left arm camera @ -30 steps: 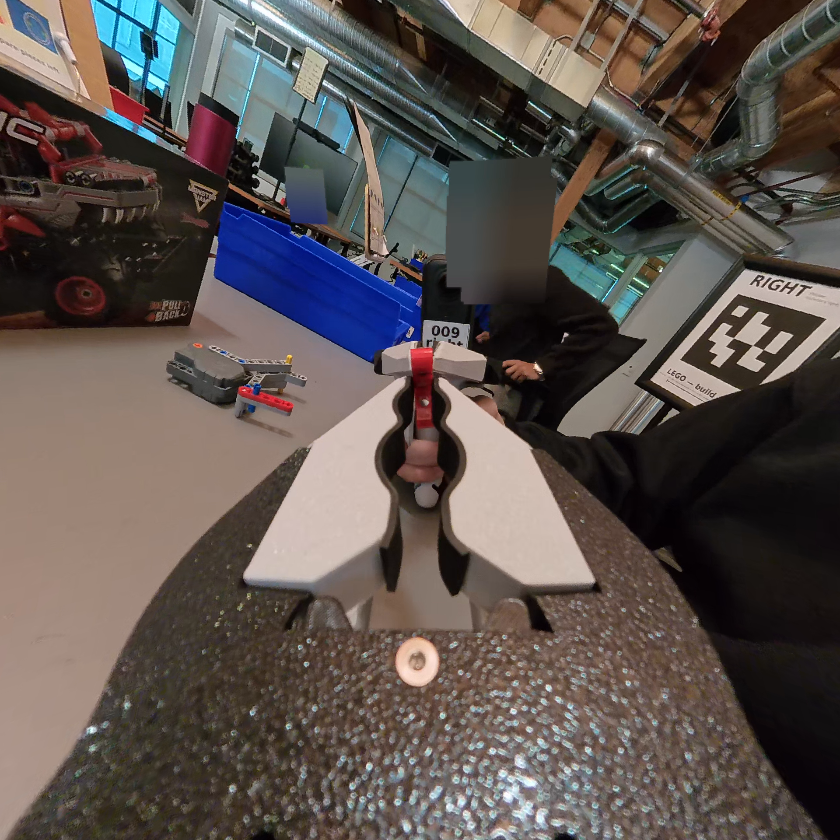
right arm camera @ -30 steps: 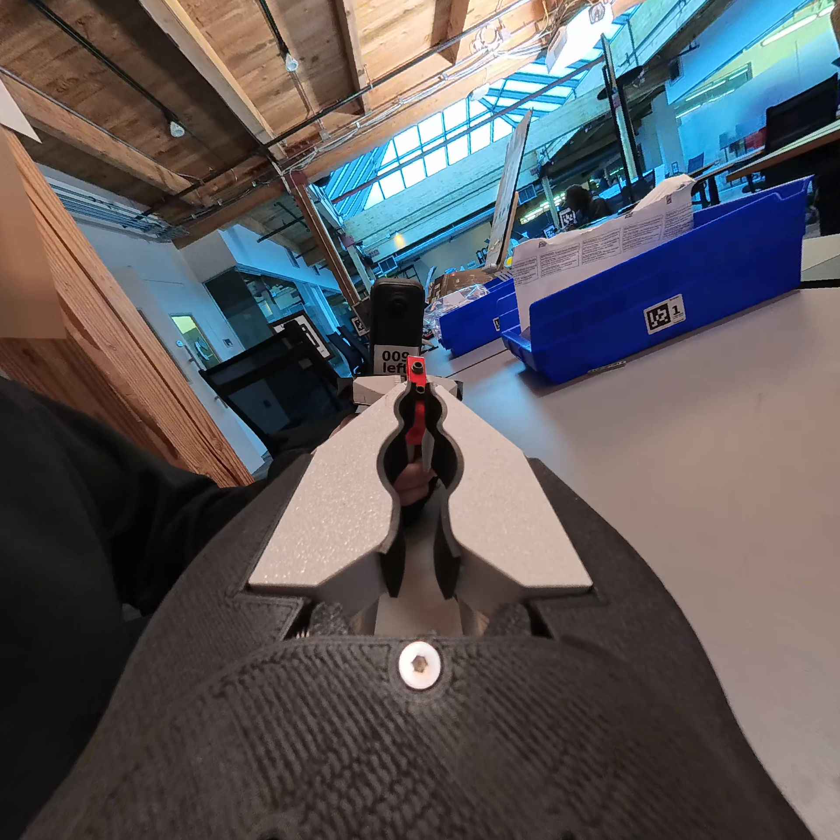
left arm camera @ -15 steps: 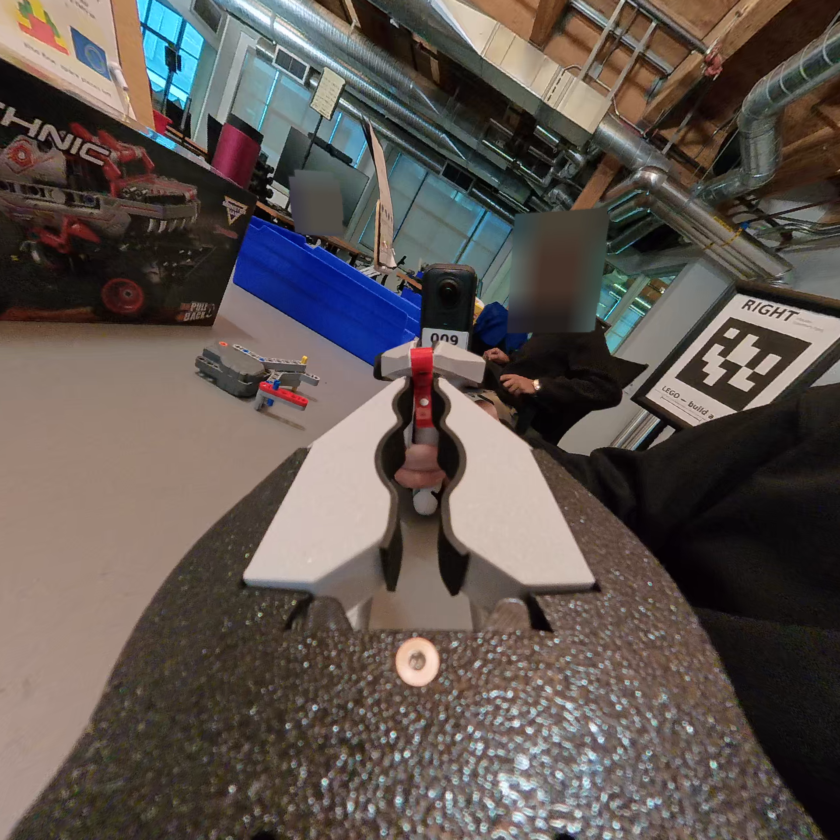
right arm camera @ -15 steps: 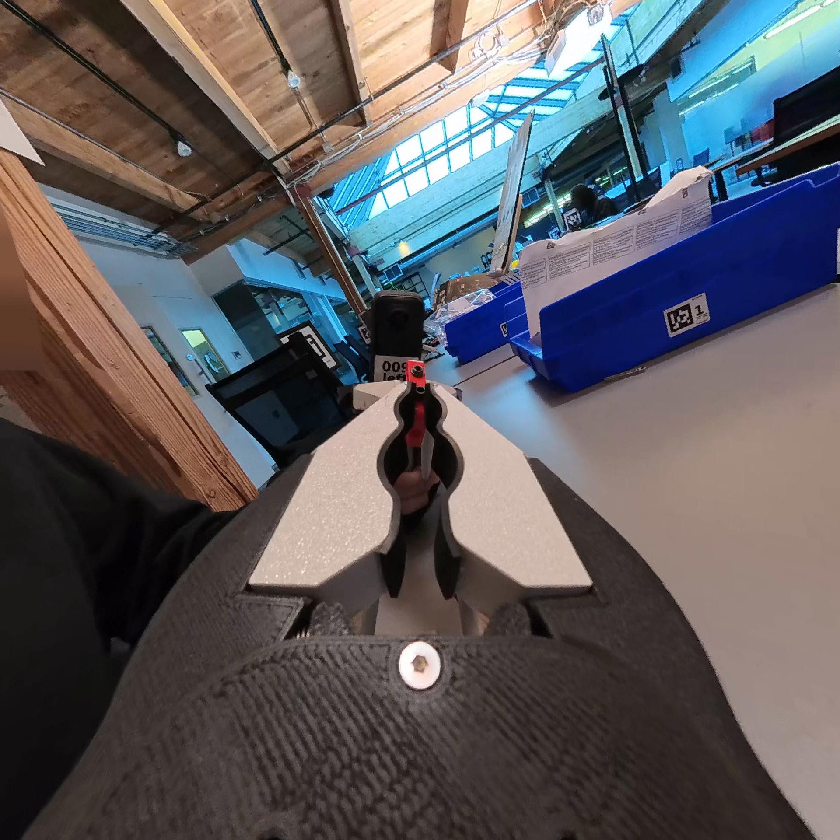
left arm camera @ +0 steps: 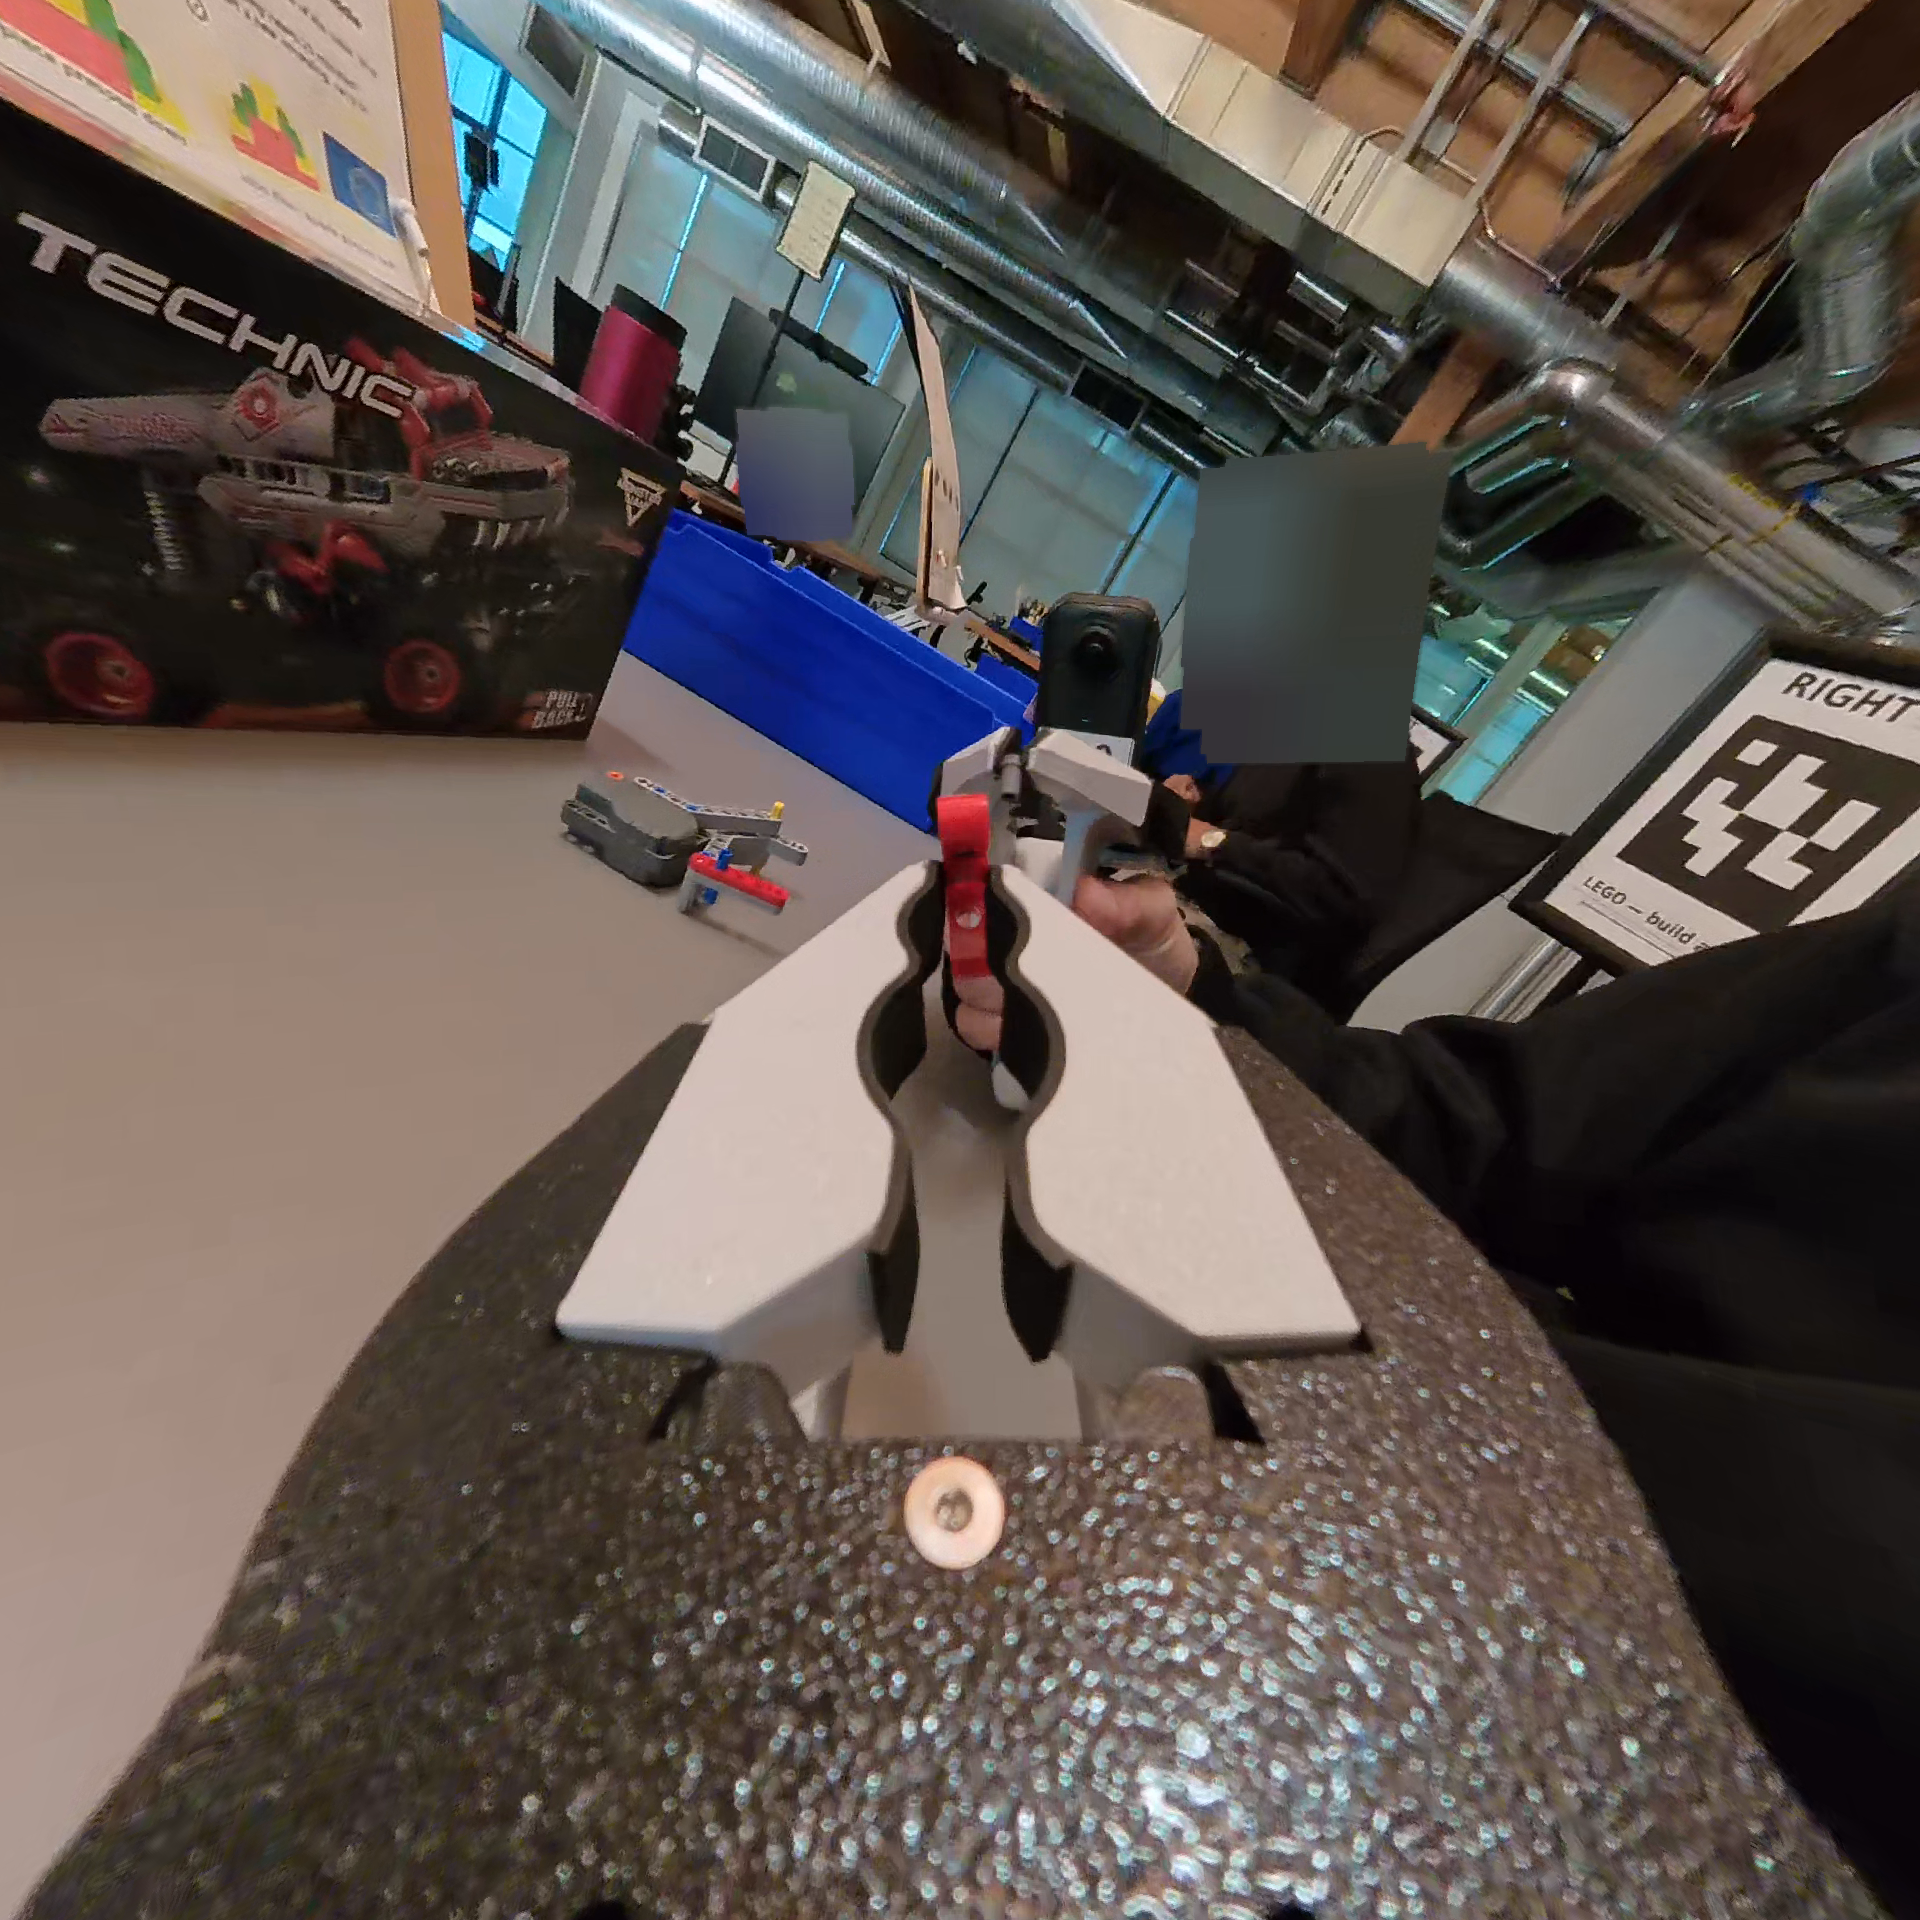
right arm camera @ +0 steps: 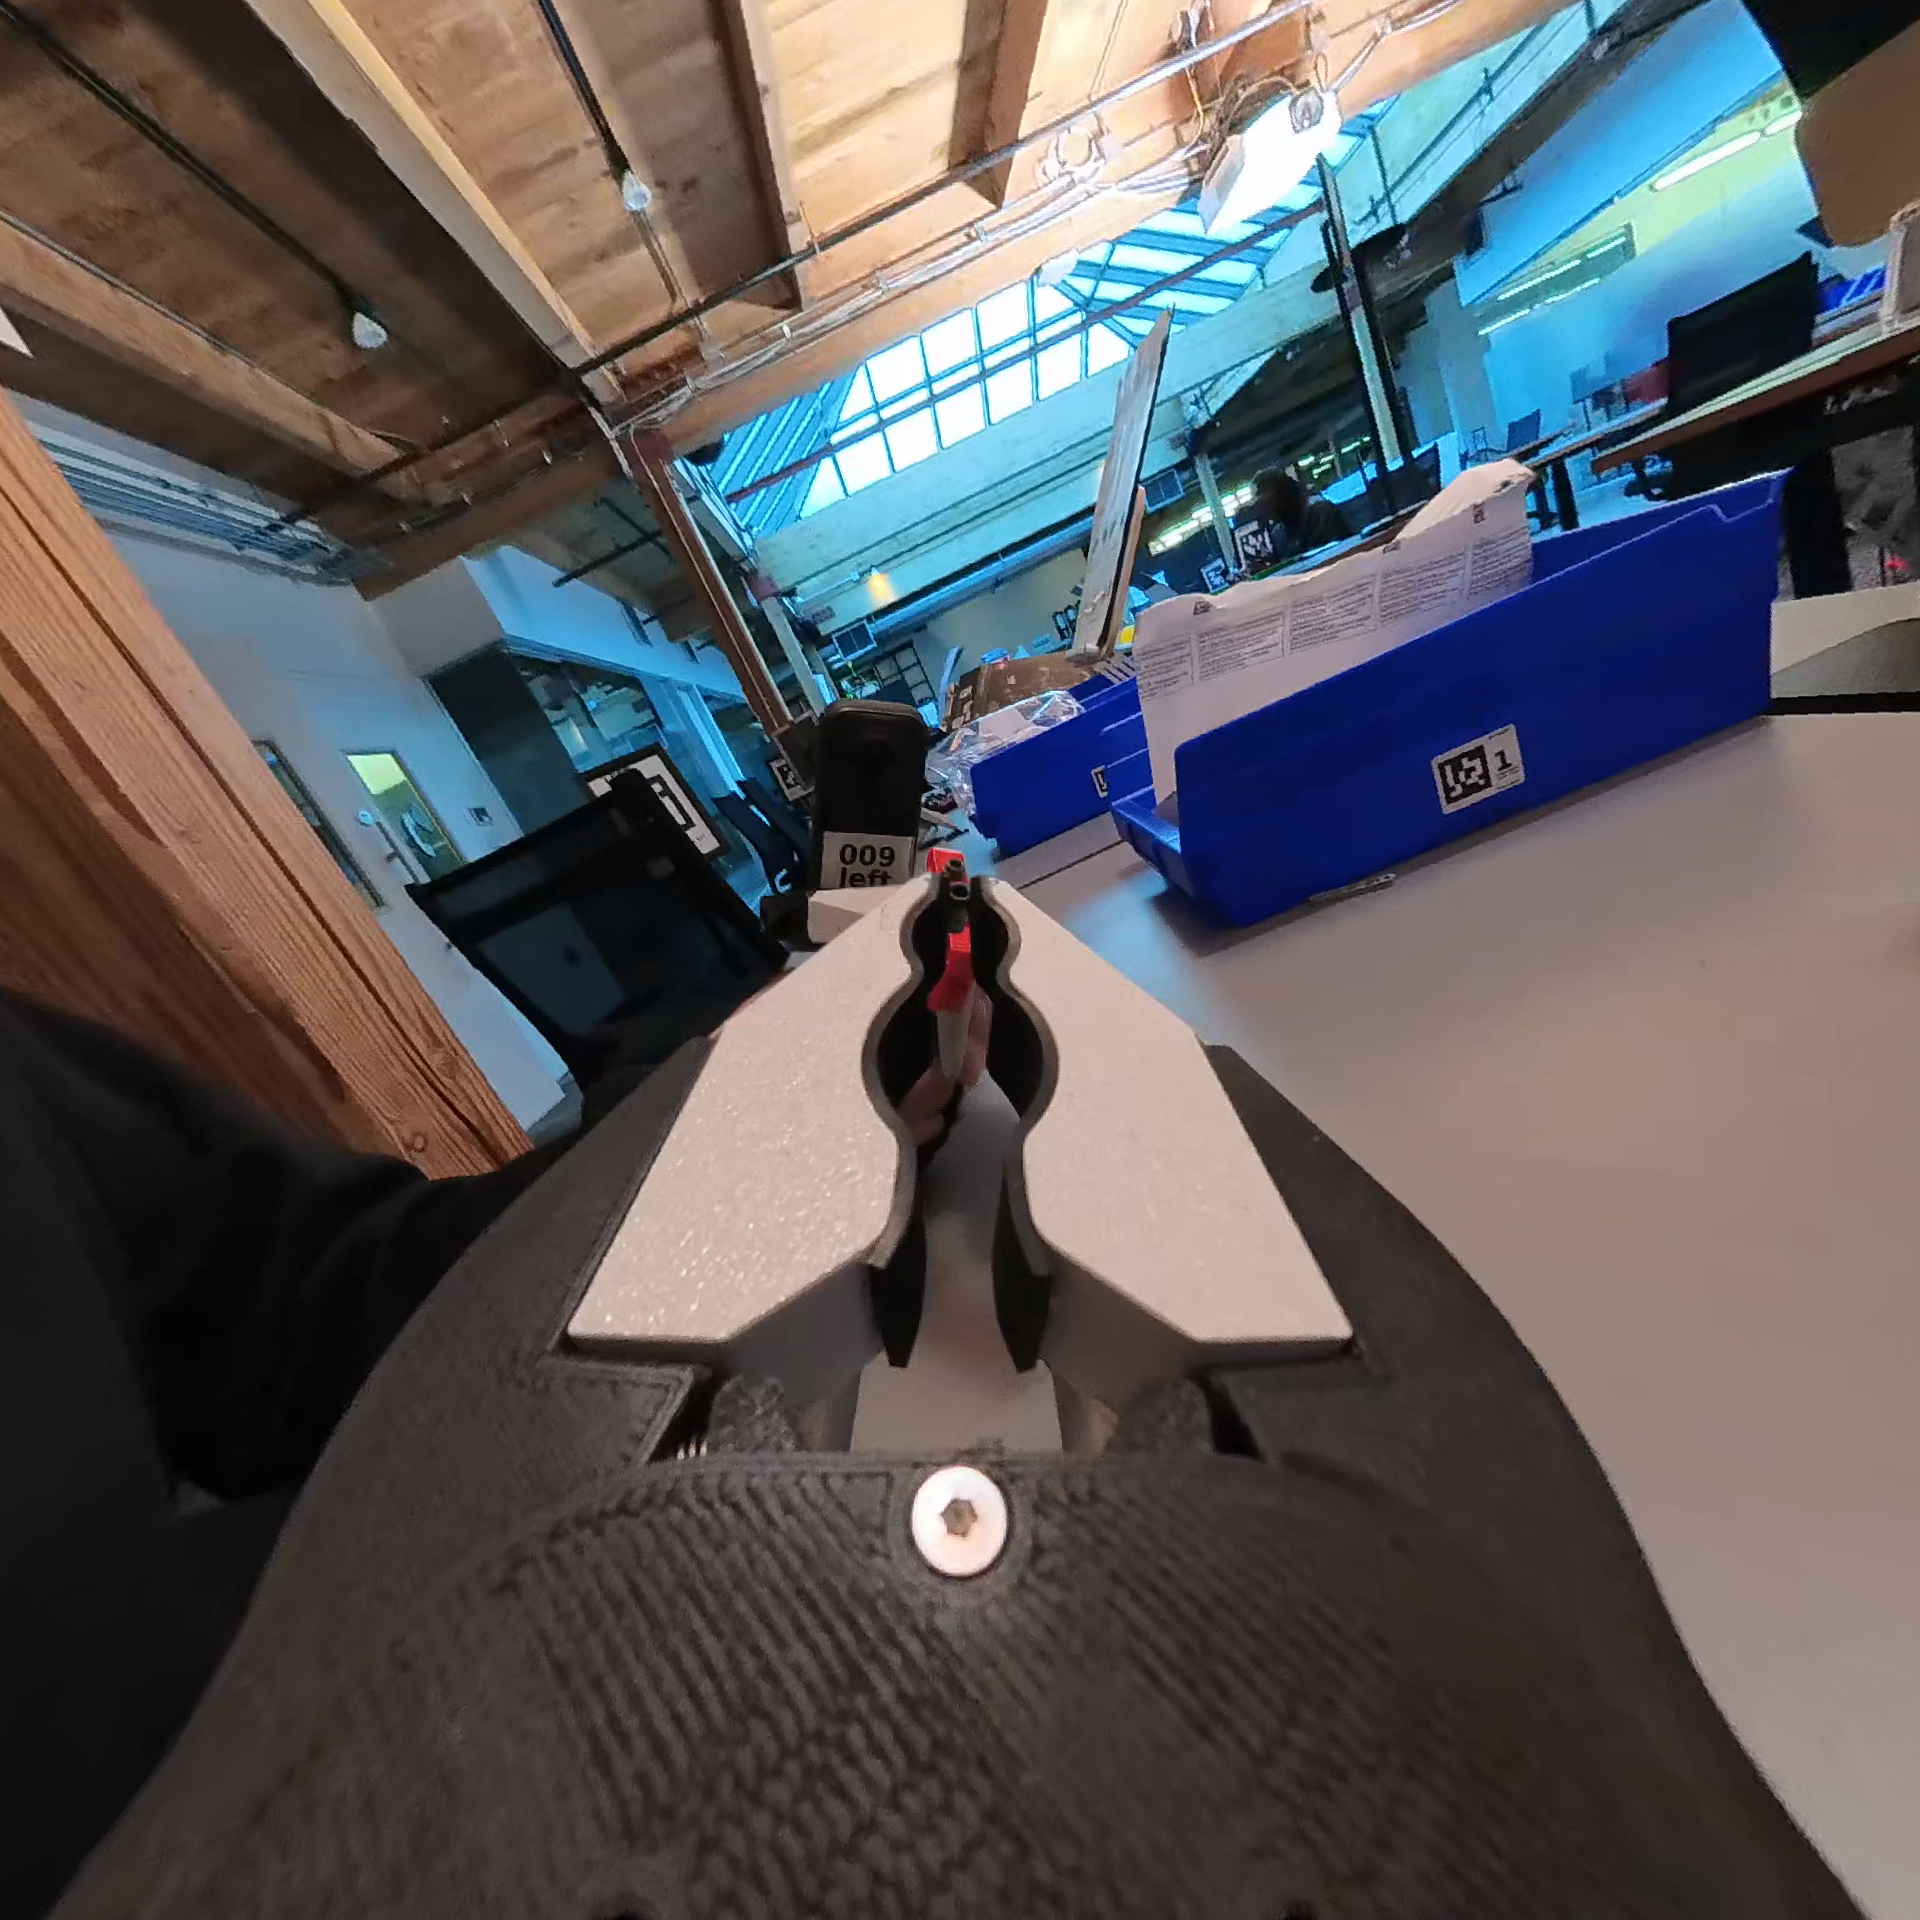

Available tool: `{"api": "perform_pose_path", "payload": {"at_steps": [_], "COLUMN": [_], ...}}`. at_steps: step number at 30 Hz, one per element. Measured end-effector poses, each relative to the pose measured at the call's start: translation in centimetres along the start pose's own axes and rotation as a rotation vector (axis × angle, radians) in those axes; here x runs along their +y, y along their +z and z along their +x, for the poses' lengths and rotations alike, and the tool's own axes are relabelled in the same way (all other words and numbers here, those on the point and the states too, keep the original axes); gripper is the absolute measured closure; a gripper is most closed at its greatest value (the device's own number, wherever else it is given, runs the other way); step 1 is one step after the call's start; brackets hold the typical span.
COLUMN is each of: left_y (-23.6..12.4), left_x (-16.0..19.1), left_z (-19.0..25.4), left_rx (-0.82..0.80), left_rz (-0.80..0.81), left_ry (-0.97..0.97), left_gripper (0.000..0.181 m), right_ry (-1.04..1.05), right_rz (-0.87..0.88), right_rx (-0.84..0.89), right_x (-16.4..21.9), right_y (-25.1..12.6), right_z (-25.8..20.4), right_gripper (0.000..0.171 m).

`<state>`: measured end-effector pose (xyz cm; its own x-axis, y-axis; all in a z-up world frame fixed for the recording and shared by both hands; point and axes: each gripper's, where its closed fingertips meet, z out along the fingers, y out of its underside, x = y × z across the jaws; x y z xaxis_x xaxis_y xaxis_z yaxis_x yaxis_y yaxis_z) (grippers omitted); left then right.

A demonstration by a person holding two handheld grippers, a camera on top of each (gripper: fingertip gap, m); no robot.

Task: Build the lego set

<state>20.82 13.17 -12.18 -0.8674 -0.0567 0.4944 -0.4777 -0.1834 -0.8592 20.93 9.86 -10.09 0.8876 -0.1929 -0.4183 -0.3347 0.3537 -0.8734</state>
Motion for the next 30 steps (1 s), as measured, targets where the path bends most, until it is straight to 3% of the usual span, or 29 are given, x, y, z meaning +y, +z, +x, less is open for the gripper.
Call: {"api": "perform_pose_path", "payload": {"at_steps": [4, 6, 8, 12, 14, 16, 18, 21, 23, 27, 30], "left_y": [0.3, 0.4, 0.3, 0.3, 0.4, 0.5, 0.7, 0.7, 0.6, 0.5, 0.6], "left_x": [0.4, 0.5, 0.6, 0.6, 0.7, 0.7, 0.8, 0.9, 0.9, 1.0, 1.1], "left_z": [0.1, 0.2, 0.6, 0.8, 0.8, 0.8, 0.8, 0.8, 0.8, 1.0, 1.1], "left_rx": [0.018, 0.019, 0.03, 0.045, 0.05, 0.054, 0.046, 0.039, 0.032, 0.038, 0.042], "left_rz": [-0.01, -0.014, -0.022, -0.024, -0.024, -0.028, -0.036, -0.042, -0.042, -0.041, -0.047], "left_ry": [-0.003, 0.003, 0.017, 0.012, 0.007, 0.01, 0.015, 0.03, 0.034, 0.032, 0.034], "left_gripper": [0.176, 0.176, 0.176, 0.176, 0.176, 0.176, 0.176, 0.176, 0.176, 0.176, 0.176], "right_ry": [-0.051, -0.156, -0.311, -0.538, -0.479, -0.365, -0.367, -0.218, -0.225, -0.353, -0.361], "right_rz": [0.044, 0.047, 0.04, 0.009, -0.142, -0.33, -0.414, -0.461, -0.407, -0.23, -0.254], "right_rx": [0.051, 0.211, 0.538, 1.329, 1.519, 1.544, 1.544, 1.481, 1.492, 1.539, 1.541], "right_x": [-1.7, -4.3, -9.0, -18.6, -19.2, -17.6, -16.6, -14.2, -14.6, -17.9, -18.3], "right_y": [-1.2, -3.9, -10.1, -30.4, -37.7, -41.4, -43.5, -44.3, -44.6, -44.8, -44.9], "right_z": [0.2, 1.2, 3.9, 8.1, 10.5, 13.3, 15.4, 17.0, 17.2, 16.0, 15.9], "right_gripper": [0.168, 0.168, 0.168, 0.168, 0.168, 0.167, 0.159, 0.119, 0.1, 0.082, 0.08]}}
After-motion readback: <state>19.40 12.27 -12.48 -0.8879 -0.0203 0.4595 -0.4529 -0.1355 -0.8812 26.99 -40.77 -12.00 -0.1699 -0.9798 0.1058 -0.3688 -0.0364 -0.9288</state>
